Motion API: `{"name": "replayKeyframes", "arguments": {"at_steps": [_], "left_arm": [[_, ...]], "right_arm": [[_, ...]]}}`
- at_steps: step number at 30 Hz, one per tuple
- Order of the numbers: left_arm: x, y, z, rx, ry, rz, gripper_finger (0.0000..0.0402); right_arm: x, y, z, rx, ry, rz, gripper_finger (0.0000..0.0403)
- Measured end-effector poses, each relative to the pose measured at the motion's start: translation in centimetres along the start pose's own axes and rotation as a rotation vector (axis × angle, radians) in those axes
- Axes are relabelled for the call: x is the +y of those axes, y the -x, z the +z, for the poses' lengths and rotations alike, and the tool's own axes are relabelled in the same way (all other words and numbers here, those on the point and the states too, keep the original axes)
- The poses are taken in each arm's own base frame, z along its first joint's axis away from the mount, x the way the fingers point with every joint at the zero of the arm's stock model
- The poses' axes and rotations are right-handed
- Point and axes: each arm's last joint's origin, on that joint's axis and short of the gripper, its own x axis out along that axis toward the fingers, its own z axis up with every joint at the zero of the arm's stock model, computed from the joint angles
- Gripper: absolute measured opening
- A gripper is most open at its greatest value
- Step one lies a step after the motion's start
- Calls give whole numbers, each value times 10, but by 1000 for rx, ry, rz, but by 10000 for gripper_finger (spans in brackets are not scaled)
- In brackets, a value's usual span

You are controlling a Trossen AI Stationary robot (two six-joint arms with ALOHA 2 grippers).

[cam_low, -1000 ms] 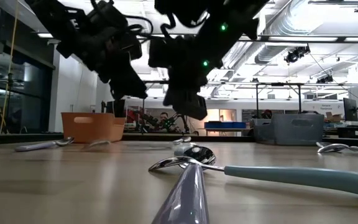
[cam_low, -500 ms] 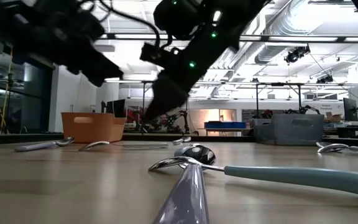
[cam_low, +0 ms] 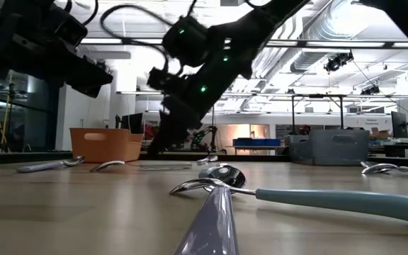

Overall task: Sort silverware by color (type)
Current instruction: Put the white patterned spoon into the black bin

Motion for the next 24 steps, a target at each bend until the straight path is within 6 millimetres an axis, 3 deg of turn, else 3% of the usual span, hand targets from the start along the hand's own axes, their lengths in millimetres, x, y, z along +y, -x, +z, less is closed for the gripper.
{"name": "replayKeyframes", "arguments": {"at_steps": [6, 13, 22, 24], "left_arm": [[0, 1, -2, -3, -2, 0, 75], [0, 1, -1, -11, -16, 0, 75], [0, 1, 0, -17, -18, 1, 75], [0, 1, 0, -17, -17, 1, 75]], "right_arm": [[-10, -25, 11, 117, 18, 38, 133], [-15, -35, 24, 196, 14, 74, 126], [-19, -33, 20, 237, -28, 105, 16], [-19, -33, 21, 241, -19, 110, 7]]}}
